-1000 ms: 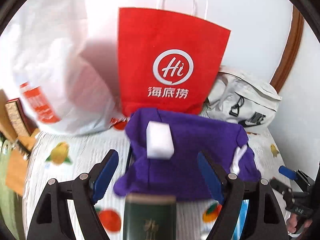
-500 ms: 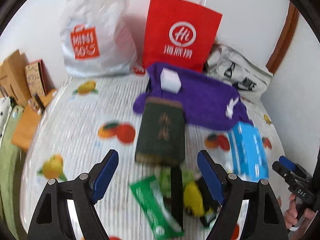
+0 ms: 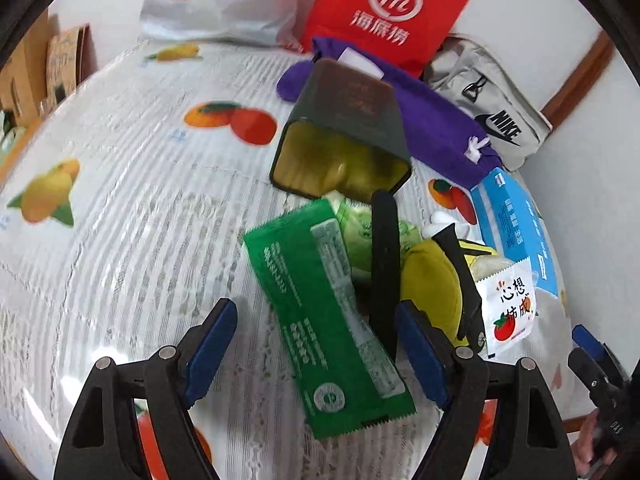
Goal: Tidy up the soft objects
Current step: 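Grasp the green wet-wipe packet with the left gripper, then grasp the white snack packet edge with the right gripper while the left gripper lifts the green packet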
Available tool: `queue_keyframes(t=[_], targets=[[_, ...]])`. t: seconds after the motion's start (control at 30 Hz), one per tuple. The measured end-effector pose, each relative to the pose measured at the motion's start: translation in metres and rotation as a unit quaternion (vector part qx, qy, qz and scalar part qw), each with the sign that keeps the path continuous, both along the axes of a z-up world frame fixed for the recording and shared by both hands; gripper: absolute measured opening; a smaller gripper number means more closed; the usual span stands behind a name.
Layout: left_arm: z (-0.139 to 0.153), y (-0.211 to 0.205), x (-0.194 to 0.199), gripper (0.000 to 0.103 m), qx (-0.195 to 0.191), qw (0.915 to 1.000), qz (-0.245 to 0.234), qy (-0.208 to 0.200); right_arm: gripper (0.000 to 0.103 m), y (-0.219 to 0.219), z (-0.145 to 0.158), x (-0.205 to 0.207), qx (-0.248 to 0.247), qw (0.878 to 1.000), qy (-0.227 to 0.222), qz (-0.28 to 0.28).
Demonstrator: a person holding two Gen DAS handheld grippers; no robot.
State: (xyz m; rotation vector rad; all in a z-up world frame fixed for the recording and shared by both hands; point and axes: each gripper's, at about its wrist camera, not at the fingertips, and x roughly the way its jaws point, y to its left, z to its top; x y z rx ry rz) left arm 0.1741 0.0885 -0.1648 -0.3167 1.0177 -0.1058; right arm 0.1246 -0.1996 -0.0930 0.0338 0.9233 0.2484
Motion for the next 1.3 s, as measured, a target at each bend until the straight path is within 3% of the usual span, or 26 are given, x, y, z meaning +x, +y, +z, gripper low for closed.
queue_keyframes(t=[0.07,0.23,0.27,0.3,0.47,0.53,0.57,0.67,0.77,0.9,1.0,1.3], targets=[[-0.001,-0.005,0.001,0.078,0.008,0.9999,-0.01,-0.006,0.076,0.0,-0.004,-0.001,-0.001,1.0,0.002,-0.001],[-0.003,-0.015,0.006,0.049,0.074,0.9967,-0.028,-0.016,0.076,0.004,-0.012,0.001,0.0,1.0,0.009,0.001],[-0.001,-0.012,0.004,0.038,0.08,0.9962,-0.03,-0.013,0.076,0.005,-0.013,0.001,-0.002,1.0,0.011,0.002],[0.0,-0.009,0.002,0.037,0.086,0.9958,-0.03,-0.011,0.076,0.005,-0.014,0.0,-0.003,1.0,0.011,0.003],[0.001,0.008,-0.009,0.04,0.136,0.9903,-0.028,0.002,0.076,0.008,-0.015,0.0,-0.001,1.0,0.011,0.009],[-0.001,0.009,-0.009,0.062,0.133,0.9905,-0.035,0.0,0.076,0.009,-0.016,0.001,-0.001,1.0,0.012,0.011],[-0.003,0.008,-0.008,0.078,0.14,0.9896,-0.036,0.001,0.076,0.01,-0.017,0.001,-0.001,1.0,0.013,0.012],[-0.007,0.007,-0.009,0.082,0.154,0.9876,-0.031,-0.006,0.076,0.013,-0.017,0.002,-0.003,1.0,0.014,0.016],[-0.006,0.01,-0.011,0.074,0.149,0.9883,-0.033,-0.015,0.076,0.016,-0.016,0.0,-0.002,1.0,0.011,0.021],[-0.002,0.011,-0.014,0.033,0.148,0.9874,-0.045,-0.036,0.076,0.025,-0.017,0.002,0.003,0.999,0.009,0.033],[-0.001,0.011,-0.014,0.028,0.145,0.9873,-0.05,-0.041,0.076,0.036,-0.018,0.006,0.002,0.999,0.007,0.044],[-0.004,0.012,-0.017,0.028,0.133,0.9888,-0.038,-0.055,0.076,0.066,-0.018,0.021,-0.01,0.998,-0.012,0.06]])
